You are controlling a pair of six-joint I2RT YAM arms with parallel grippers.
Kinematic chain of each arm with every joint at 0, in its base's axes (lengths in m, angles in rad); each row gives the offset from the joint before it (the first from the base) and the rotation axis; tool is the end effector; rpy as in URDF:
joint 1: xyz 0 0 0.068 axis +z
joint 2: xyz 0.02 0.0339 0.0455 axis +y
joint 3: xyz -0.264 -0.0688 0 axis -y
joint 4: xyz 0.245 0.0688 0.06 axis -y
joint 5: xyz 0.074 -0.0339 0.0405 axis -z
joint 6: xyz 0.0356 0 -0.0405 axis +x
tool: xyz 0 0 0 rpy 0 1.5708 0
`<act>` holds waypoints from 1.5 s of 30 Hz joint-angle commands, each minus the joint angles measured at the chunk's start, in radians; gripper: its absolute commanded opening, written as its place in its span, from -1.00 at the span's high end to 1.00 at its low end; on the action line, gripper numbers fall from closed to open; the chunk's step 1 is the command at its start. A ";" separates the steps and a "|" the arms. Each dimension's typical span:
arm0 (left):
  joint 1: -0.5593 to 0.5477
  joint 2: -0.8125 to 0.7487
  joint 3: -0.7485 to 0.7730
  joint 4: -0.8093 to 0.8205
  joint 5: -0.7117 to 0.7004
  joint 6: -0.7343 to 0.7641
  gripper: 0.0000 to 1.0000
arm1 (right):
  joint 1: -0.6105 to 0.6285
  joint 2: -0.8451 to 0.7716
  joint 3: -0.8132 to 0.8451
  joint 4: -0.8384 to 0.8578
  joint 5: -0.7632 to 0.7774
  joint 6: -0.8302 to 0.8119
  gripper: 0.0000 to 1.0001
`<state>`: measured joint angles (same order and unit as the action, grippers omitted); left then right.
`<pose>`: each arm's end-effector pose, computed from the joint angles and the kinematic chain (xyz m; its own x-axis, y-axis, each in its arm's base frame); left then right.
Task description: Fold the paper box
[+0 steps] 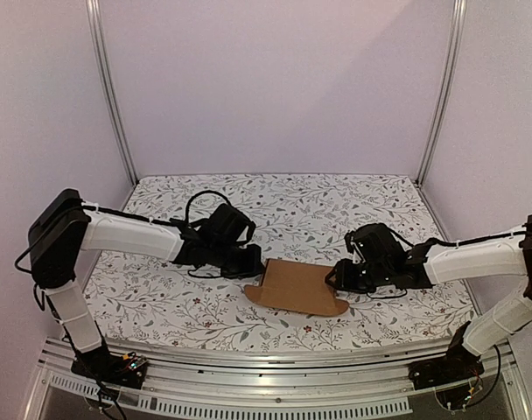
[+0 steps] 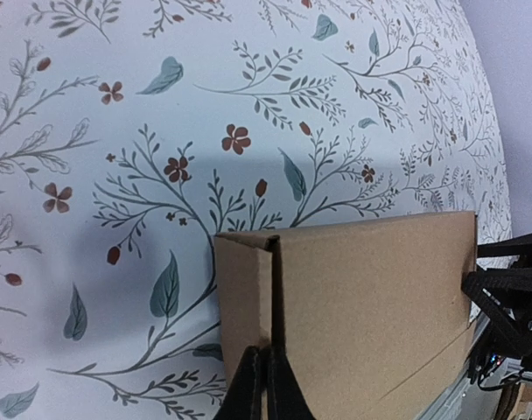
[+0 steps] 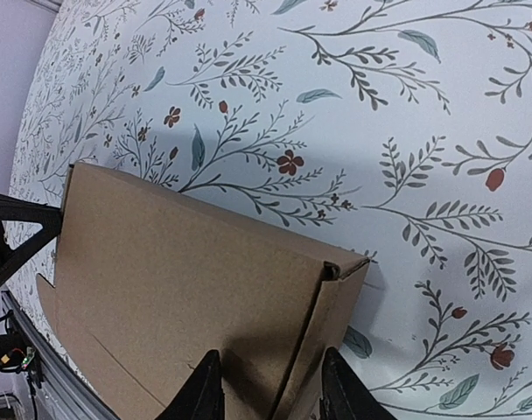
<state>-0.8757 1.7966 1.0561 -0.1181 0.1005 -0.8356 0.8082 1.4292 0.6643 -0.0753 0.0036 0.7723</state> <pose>0.2355 -0.2879 0.1670 -0.9231 -0.0454 -0.3820 0.1811 0.8248 -0.5356 0.1895 0.1982 0.1669 -0.8719 0.0975 -0.4799 -0.1577 0.8718 0.4637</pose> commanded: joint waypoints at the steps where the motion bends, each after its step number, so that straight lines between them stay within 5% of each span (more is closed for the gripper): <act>1: -0.015 -0.045 -0.034 -0.003 -0.033 -0.026 0.94 | -0.010 0.042 -0.020 0.066 -0.027 0.053 0.28; 26: -0.028 -0.106 -0.106 0.011 -0.070 -0.063 0.72 | -0.009 0.114 -0.080 0.163 -0.031 0.096 0.88; 31: -0.024 -0.156 -0.146 0.027 -0.092 -0.058 0.25 | -0.011 0.110 -0.091 0.161 -0.025 0.089 1.00; 39: -0.019 -0.250 -0.271 0.199 -0.062 -0.059 -0.96 | -0.014 0.112 -0.097 0.161 -0.022 0.074 1.00; 45: 0.001 -0.287 -0.359 0.298 -0.053 -0.111 -0.99 | -0.016 0.101 -0.107 0.160 -0.017 0.060 1.00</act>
<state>-0.8886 1.5444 0.7658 0.0711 0.0364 -0.9123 0.8017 1.5074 0.6003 0.1802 -0.0242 0.8520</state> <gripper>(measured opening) 0.995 0.006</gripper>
